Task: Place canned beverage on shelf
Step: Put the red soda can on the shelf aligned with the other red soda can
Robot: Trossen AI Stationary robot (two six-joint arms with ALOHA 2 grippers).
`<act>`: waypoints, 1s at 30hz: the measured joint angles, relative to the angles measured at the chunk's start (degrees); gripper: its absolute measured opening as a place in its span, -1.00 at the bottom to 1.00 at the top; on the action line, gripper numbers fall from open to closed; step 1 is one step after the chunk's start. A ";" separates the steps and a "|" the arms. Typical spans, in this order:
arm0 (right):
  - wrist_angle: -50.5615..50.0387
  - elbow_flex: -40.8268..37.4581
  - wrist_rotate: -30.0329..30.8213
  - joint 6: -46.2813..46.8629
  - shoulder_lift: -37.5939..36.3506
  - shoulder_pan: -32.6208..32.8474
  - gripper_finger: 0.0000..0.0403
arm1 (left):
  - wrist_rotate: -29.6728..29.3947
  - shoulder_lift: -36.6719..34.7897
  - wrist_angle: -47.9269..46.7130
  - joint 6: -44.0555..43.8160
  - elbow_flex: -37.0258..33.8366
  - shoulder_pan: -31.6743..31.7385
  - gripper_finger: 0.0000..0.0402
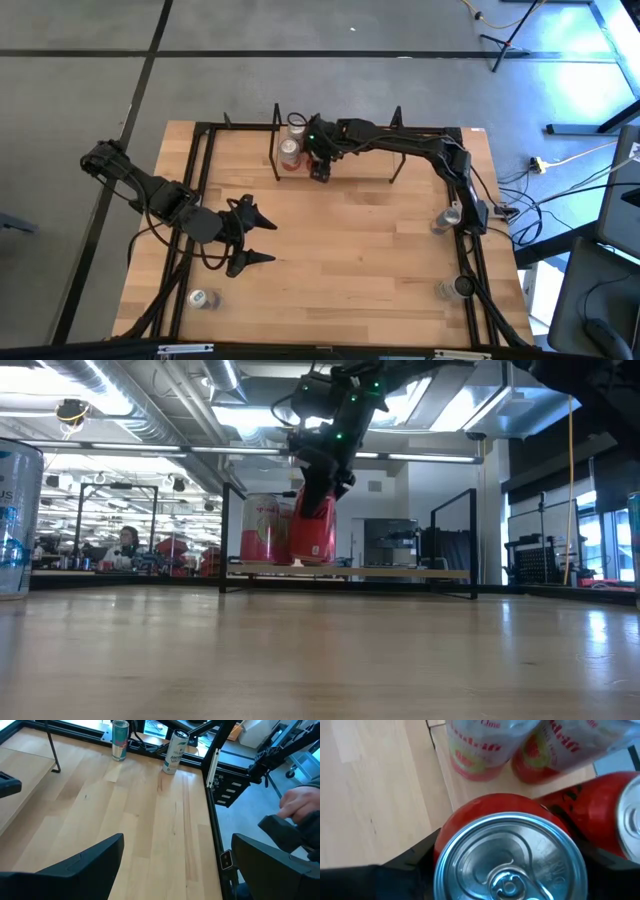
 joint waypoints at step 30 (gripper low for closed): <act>-8.76 11.18 0.26 -0.88 -0.22 0.49 0.74 | 0.07 0.00 0.00 0.00 0.00 0.00 0.79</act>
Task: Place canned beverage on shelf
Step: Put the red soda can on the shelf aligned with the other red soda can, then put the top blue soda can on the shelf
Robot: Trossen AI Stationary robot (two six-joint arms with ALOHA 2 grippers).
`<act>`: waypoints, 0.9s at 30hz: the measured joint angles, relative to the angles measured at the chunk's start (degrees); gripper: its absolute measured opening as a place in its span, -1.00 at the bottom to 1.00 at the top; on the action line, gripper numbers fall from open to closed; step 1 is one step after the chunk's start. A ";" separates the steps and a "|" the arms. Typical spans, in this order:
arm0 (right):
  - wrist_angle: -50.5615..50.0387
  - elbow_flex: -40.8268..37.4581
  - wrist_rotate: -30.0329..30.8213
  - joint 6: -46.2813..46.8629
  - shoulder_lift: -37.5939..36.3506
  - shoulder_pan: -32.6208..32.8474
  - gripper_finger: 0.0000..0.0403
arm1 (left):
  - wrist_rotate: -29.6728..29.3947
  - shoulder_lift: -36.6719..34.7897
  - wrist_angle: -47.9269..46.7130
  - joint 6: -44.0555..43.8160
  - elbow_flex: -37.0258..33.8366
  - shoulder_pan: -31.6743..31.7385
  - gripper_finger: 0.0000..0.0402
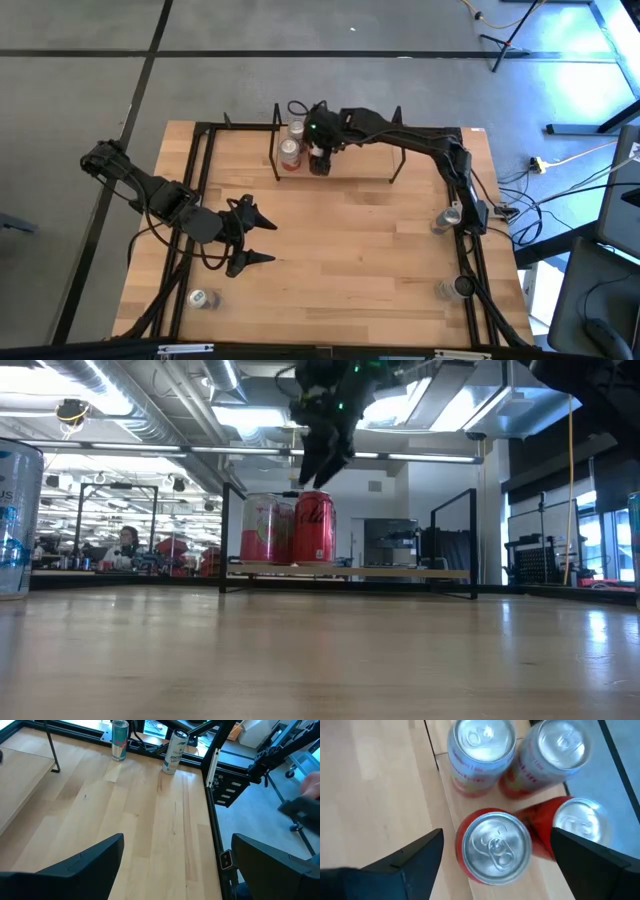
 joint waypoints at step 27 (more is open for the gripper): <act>-23.62 -0.65 6.12 9.71 -16.29 11.33 0.74 | 0.04 0.00 0.02 0.00 0.00 0.00 0.79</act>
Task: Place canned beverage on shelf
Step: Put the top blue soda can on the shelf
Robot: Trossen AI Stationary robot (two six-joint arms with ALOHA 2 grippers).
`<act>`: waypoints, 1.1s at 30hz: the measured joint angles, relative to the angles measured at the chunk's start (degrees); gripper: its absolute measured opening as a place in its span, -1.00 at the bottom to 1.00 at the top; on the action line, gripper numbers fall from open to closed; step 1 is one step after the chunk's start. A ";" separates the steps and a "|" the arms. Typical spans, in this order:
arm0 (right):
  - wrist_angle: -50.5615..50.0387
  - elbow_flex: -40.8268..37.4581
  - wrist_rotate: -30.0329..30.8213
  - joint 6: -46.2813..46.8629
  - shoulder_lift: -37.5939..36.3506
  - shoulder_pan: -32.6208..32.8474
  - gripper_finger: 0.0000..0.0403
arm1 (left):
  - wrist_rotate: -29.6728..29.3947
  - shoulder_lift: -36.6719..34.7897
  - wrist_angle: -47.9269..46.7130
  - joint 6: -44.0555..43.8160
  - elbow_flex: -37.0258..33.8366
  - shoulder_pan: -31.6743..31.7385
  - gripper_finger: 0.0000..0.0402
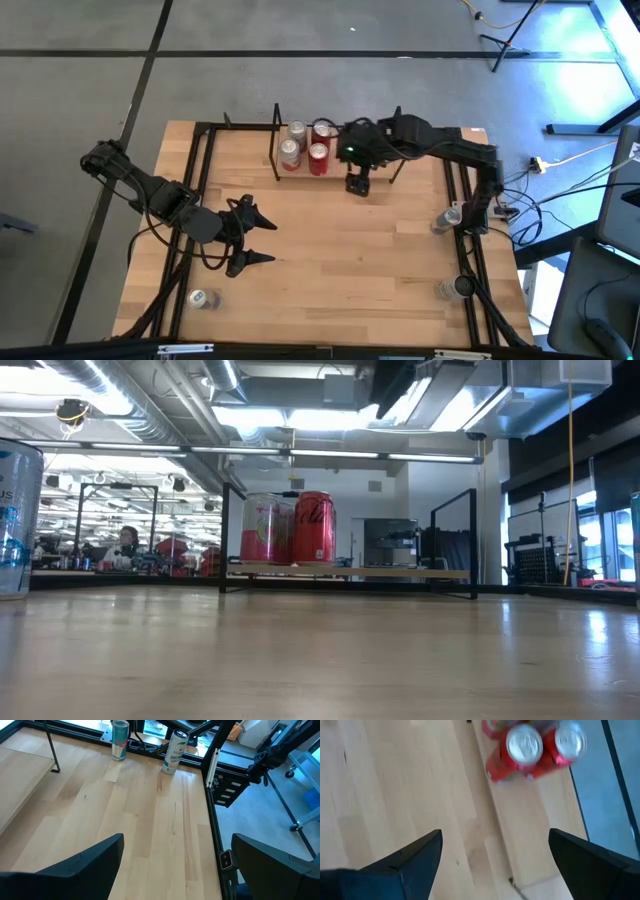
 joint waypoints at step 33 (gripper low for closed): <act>-6.98 -47.41 -8.90 38.41 -38.16 16.24 0.74 | -0.22 0.00 -0.02 0.02 0.00 -0.01 0.79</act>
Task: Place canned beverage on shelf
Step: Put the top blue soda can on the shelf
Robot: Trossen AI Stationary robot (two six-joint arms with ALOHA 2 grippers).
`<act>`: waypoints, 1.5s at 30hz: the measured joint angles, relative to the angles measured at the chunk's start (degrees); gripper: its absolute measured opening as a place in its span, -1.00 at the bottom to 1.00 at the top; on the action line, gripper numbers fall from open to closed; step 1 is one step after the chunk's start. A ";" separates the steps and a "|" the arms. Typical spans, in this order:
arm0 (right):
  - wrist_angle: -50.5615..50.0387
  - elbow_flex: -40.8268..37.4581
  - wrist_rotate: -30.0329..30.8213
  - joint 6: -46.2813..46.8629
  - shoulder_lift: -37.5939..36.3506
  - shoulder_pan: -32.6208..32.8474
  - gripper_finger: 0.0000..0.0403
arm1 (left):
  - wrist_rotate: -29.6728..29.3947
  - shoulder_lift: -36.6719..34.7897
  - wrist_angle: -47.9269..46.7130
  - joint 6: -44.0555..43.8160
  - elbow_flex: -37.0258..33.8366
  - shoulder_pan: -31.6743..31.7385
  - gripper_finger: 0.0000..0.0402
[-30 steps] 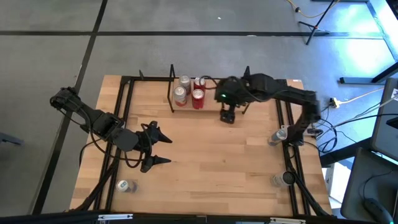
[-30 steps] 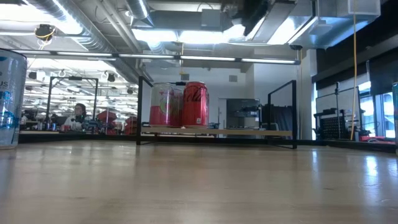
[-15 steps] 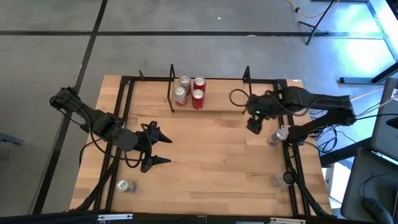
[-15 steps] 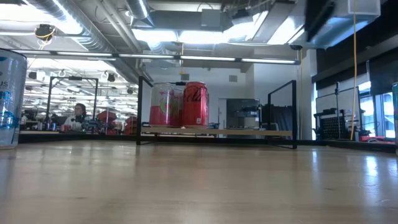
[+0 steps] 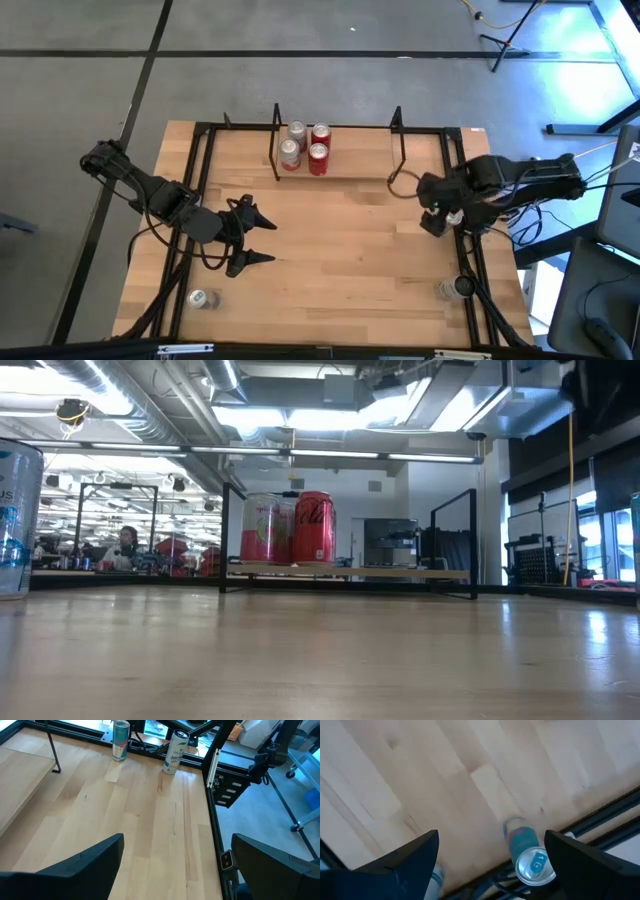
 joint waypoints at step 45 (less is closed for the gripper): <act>3.20 -26.59 -0.89 13.30 -9.34 1.25 0.66 | -5.86 0.00 0.46 -0.15 0.00 0.01 0.79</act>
